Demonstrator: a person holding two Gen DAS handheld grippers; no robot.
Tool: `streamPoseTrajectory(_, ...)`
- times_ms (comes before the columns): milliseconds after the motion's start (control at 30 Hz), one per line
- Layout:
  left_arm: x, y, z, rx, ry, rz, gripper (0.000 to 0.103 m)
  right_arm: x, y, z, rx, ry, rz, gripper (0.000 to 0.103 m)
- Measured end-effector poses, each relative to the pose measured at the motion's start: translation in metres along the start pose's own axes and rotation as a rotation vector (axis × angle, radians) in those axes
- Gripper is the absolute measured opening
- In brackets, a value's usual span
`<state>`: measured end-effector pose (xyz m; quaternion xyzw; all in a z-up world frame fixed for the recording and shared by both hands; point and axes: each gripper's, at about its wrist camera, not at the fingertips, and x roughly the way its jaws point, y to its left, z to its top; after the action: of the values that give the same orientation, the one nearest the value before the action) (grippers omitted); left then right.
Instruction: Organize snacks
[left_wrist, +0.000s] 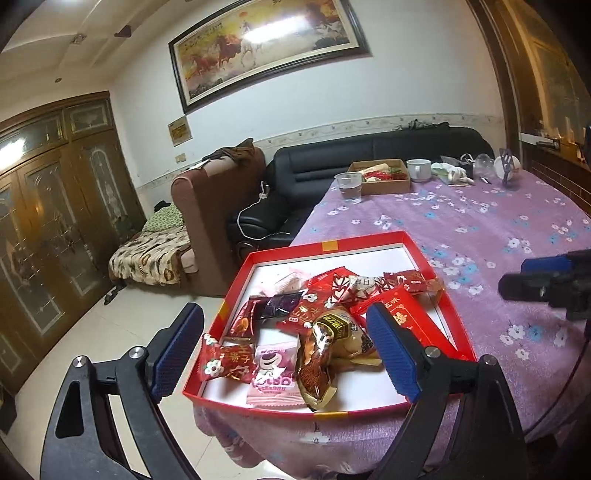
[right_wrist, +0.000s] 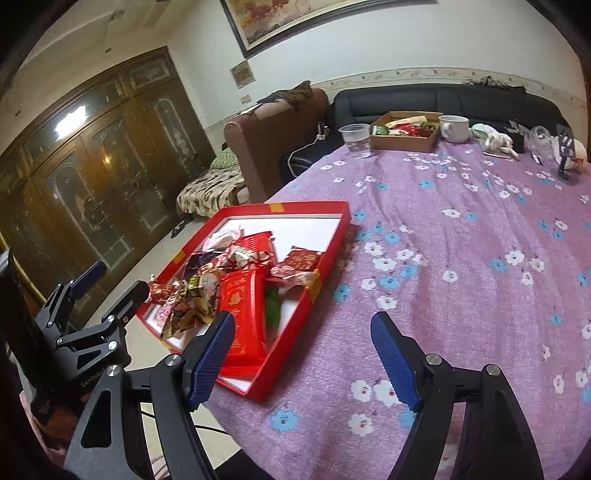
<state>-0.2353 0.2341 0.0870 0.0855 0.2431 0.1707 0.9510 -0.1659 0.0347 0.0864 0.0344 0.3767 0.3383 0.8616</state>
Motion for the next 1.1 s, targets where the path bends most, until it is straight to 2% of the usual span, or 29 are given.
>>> streamPoseTrajectory(333,0.008,0.008,-0.001,-0.044,0.057,0.018,0.09,0.009,0.026,-0.003,-0.069,0.015,0.011,0.077)
streamPoseTrajectory(1100,0.016,0.016,-0.005,-0.069,0.09,0.014,0.09,0.022,0.042,-0.001,-0.094,0.04,0.019,0.077)
